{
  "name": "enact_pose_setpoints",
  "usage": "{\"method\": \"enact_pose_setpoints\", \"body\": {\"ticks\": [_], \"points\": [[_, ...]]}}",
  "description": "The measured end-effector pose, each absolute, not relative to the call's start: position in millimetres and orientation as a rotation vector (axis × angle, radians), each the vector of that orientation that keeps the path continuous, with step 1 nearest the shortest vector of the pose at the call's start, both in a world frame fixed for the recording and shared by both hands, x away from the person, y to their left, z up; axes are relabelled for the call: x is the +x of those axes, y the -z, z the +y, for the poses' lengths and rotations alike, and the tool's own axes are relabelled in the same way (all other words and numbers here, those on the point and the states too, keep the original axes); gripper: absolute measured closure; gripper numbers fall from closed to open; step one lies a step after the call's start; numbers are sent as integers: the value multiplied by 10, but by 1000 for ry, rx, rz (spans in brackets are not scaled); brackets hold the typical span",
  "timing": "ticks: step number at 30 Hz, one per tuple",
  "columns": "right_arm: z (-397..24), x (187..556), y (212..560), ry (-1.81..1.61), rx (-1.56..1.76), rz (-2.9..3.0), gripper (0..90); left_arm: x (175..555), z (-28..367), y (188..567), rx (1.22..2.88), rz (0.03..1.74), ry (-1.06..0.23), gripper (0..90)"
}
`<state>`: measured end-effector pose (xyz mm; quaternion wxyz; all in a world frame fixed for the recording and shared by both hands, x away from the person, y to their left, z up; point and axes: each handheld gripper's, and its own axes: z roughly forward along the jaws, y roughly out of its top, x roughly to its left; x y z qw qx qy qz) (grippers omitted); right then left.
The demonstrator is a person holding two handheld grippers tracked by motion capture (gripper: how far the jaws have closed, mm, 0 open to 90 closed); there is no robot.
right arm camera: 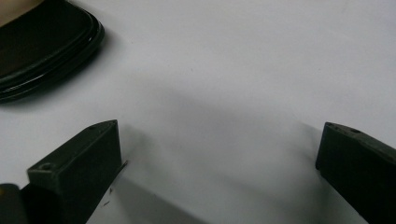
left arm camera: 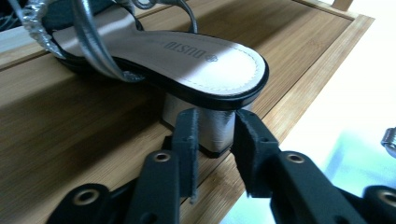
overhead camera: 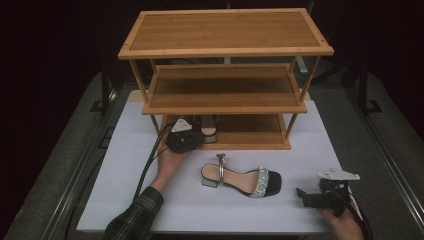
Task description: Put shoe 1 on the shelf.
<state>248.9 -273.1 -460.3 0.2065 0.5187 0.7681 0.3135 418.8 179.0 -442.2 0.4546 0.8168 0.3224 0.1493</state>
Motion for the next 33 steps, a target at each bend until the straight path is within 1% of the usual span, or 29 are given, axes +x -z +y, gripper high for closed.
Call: {"method": "enact_pose_setpoints", "body": {"ticks": [3,4,5,6,9,10,13,15,17,24,25,29,32,33], "points": [[-2731,2489,4603,-873,1445,2140,0,4176,1817,4406,2014,795,-356,627],[-2731,2489,4603,-873,1445,2140,0,4161,1838,4391,2020,790,-354,627],[-2731,2488,4603,-874,1445,2140,0,4147,1856,4375,2030,791,-347,607],[-2731,2488,4603,-874,1444,2140,0,4115,1884,4355,2028,798,-310,568],[-2732,2488,4603,-873,1443,2140,0,4087,1931,4325,2049,779,-311,532],[-2731,2488,4603,-873,1444,2140,0,4045,1979,4297,2055,773,-293,502],[-2732,2488,4603,-873,1443,2140,0,3989,2025,4269,2064,770,-278,461],[-2731,2488,4602,-872,1445,2140,0,3878,2104,4235,2068,768,-270,439],[-2731,2488,4602,-872,1445,2140,0,3798,2159,4221,2088,765,-270,397],[-2731,2488,4602,-872,1445,2140,0,3552,2339,4207,2130,767,-284,339],[-2731,2488,4602,-872,1445,2140,0,3471,2396,4204,2134,776,-296,328],[-2731,2488,4602,-872,1445,2140,0,3358,2480,4212,2160,780,-302,310],[-2733,2490,4601,-874,1445,2140,0,3186,2611,4244,2171,799,-307,260],[-2733,2490,4601,-874,1445,2140,0,3186,2611,4244,2171,799,-307,244]]}}
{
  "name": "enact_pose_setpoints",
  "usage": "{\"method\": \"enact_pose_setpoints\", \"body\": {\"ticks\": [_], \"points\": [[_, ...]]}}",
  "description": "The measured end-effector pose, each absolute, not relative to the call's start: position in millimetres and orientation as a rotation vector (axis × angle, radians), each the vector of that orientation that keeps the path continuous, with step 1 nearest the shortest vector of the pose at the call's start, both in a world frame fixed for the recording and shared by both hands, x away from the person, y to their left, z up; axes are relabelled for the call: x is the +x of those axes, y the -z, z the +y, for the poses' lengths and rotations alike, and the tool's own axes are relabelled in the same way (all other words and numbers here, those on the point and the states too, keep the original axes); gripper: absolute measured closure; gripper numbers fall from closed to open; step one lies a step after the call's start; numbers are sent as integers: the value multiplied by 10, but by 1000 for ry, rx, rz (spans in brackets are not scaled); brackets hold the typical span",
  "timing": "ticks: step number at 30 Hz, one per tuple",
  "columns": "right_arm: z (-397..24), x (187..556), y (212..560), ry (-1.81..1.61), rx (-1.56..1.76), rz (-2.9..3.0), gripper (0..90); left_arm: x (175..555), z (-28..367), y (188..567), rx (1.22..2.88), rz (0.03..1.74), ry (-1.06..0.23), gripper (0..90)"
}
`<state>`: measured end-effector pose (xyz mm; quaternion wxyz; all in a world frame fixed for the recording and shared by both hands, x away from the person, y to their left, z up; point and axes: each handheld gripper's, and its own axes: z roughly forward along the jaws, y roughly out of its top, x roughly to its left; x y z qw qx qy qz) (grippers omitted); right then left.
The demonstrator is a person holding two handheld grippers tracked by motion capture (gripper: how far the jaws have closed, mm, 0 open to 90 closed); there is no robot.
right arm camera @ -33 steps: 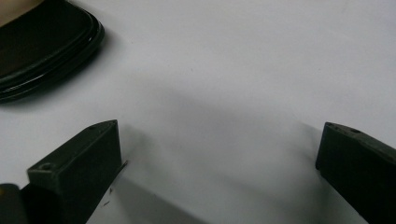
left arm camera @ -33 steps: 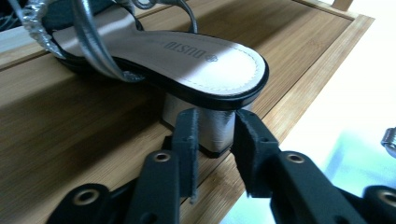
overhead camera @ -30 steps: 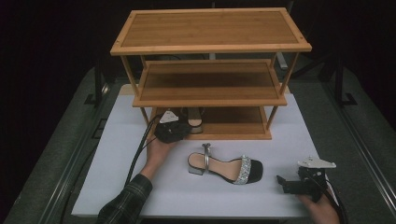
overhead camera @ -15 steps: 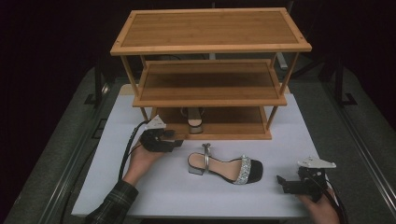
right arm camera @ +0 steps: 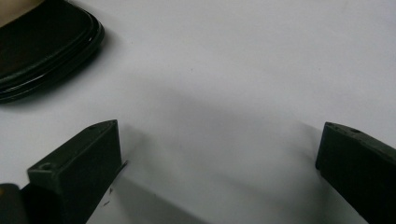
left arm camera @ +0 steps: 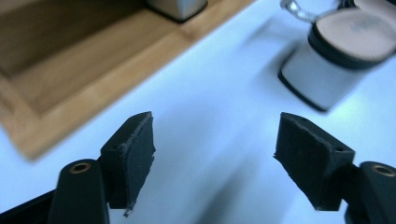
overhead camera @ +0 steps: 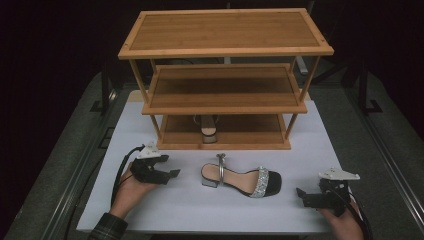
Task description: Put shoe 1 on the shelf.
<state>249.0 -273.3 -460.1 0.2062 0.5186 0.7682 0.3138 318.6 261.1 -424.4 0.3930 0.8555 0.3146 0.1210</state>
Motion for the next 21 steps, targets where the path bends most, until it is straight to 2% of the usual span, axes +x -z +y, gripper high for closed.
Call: {"method": "enact_pose_setpoints", "body": {"ticks": [2,3,7,14,21], "points": [[-2733,2491,4601,-874,1446,2141,0,3101,2678,4262,2179,813,-312,231],[-2732,2491,4601,-873,1446,2141,0,3060,2706,4270,2181,823,-314,184],[-2731,2492,4599,-871,1448,2142,0,2884,2854,4306,2204,843,-357,150],[-2731,2494,4596,-866,1451,2145,0,2742,3025,4434,2246,884,-377,142],[-2729,2496,4595,-863,1453,2146,0,2666,3129,4513,2207,901,-400,134]]}}
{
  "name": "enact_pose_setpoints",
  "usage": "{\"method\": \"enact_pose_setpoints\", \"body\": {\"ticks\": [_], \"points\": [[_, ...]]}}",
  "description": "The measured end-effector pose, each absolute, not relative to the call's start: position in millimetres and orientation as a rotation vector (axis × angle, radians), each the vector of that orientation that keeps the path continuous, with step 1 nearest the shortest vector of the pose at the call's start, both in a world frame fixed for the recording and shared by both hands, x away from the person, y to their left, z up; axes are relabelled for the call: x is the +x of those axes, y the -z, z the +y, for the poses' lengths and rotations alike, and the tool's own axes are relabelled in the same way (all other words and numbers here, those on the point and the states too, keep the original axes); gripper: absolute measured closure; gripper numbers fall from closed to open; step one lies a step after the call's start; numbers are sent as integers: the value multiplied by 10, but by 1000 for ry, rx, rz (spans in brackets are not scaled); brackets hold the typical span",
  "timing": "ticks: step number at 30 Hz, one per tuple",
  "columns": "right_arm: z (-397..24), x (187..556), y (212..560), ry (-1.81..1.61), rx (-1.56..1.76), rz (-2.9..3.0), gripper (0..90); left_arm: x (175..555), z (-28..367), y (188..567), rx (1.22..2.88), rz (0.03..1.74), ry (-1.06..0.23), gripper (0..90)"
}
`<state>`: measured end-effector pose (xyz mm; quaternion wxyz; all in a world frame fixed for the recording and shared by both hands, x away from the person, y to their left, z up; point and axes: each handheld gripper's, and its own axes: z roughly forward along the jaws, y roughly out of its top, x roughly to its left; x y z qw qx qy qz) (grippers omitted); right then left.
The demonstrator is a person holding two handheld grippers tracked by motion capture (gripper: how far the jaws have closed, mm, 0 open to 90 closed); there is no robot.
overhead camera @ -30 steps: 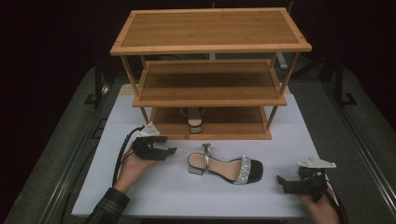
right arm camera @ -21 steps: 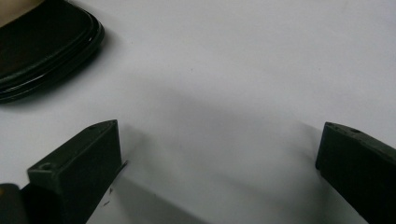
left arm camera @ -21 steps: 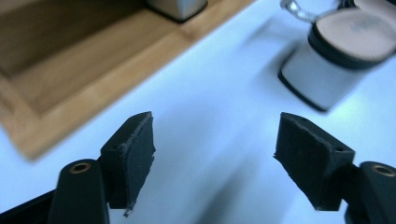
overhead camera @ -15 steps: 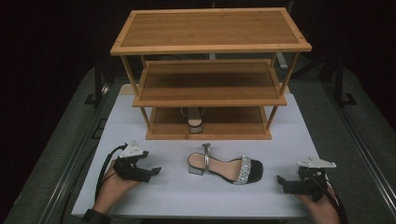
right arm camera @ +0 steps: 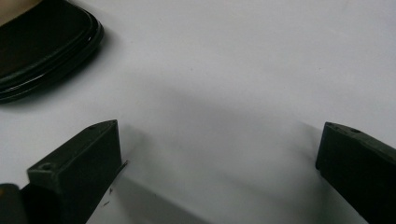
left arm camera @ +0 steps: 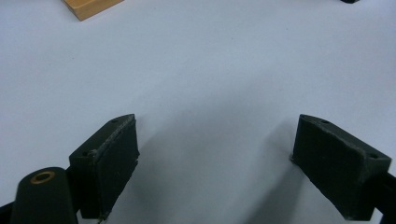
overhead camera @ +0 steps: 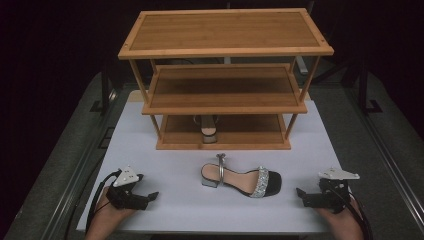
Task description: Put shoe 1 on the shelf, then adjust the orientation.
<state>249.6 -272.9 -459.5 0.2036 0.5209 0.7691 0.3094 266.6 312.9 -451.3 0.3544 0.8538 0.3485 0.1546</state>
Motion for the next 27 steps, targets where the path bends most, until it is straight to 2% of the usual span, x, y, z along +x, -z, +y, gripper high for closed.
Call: {"method": "enact_pose_setpoints", "body": {"ticks": [3,5,7,8,9,10,11,12,13,14,15,16,18,20,27], "points": [[-2727,2500,4585,-857,1463,2149,7,2669,3131,4515,2206,901,-396,134],[-2735,2481,4515,-840,1496,2153,167,2667,3132,4516,2206,901,-397,134],[-2747,2463,4487,-860,1502,2156,190,2667,3133,4516,2206,901,-396,134],[-2762,2434,4447,-923,1538,2172,289,2668,3133,4516,2205,901,-395,134],[-2762,2434,4447,-923,1538,2172,289,2668,3133,4516,2205,901,-395,134],[-2746,2392,4415,-995,1507,2204,400,2670,3133,4516,2205,901,-394,134],[-2720,2372,4397,-1022,1484,2231,460,2670,3133,4516,2205,901,-394,134],[-2687,2353,4379,-1054,1458,2255,509,2670,3133,4517,2204,902,-392,134],[-2687,2353,4379,-1054,1458,2255,509,2670,3133,4517,2204,902,-392,134],[-2589,2316,4346,-1105,1385,2315,658,2670,3133,4517,2204,902,-393,134],[-2589,2316,4346,-1105,1385,2315,658,2670,3133,4517,2204,902,-393,134],[-2502,2294,4328,-1135,1340,2347,745,2670,3133,4518,2203,902,-392,134],[-2399,2279,4323,-1179,1297,2389,818,2670,3132,4517,2204,902,-393,134],[-2295,2268,4325,-1216,1263,2426,874,2671,3133,4517,2205,902,-392,133],[-2000,2273,4315,-1274,1120,2511,897,2672,3133,4517,2206,901,-392,134]]}}
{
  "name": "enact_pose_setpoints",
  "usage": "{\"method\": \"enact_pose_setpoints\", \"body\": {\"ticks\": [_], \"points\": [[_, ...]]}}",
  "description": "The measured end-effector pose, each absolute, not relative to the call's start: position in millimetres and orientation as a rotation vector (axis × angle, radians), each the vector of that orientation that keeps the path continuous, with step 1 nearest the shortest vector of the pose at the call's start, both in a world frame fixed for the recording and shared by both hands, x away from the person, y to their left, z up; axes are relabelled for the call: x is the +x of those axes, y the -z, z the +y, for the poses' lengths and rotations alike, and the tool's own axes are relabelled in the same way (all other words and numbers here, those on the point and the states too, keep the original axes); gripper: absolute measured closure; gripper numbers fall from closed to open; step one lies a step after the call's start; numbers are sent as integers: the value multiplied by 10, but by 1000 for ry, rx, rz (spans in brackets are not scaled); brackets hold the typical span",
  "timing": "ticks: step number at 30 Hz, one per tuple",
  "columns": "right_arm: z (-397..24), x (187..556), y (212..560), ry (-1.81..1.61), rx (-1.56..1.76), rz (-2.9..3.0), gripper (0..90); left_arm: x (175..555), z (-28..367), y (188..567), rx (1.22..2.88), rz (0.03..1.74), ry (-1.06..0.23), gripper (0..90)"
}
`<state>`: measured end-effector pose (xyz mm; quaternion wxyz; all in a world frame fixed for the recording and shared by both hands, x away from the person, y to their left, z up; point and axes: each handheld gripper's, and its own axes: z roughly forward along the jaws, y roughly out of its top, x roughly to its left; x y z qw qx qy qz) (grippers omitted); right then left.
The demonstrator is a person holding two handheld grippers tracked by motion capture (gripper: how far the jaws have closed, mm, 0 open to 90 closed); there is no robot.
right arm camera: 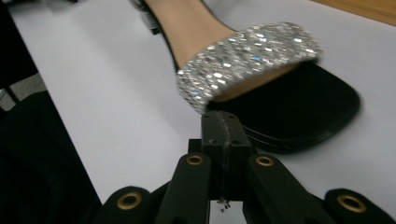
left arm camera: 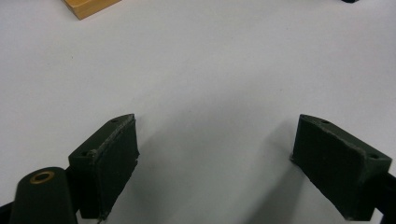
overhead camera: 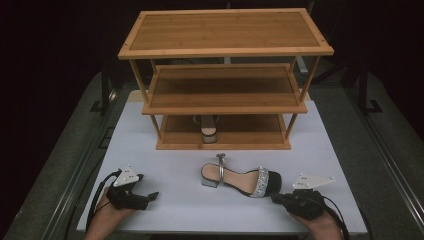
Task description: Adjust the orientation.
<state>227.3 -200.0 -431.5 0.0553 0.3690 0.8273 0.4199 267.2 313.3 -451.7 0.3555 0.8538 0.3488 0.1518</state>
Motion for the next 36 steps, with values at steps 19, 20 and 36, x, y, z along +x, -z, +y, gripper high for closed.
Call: {"method": "enact_pose_setpoints", "body": {"ticks": [19,20,36], "points": [[-1692,2464,4441,-1287,1010,2673,897,2675,3134,4517,2208,901,-391,133],[-1692,2464,4441,-1287,1010,2673,897,2675,3134,4517,2208,901,-391,133],[-1772,2788,4431,-1247,1089,2594,898,2677,3134,4517,2207,902,-390,133]]}}
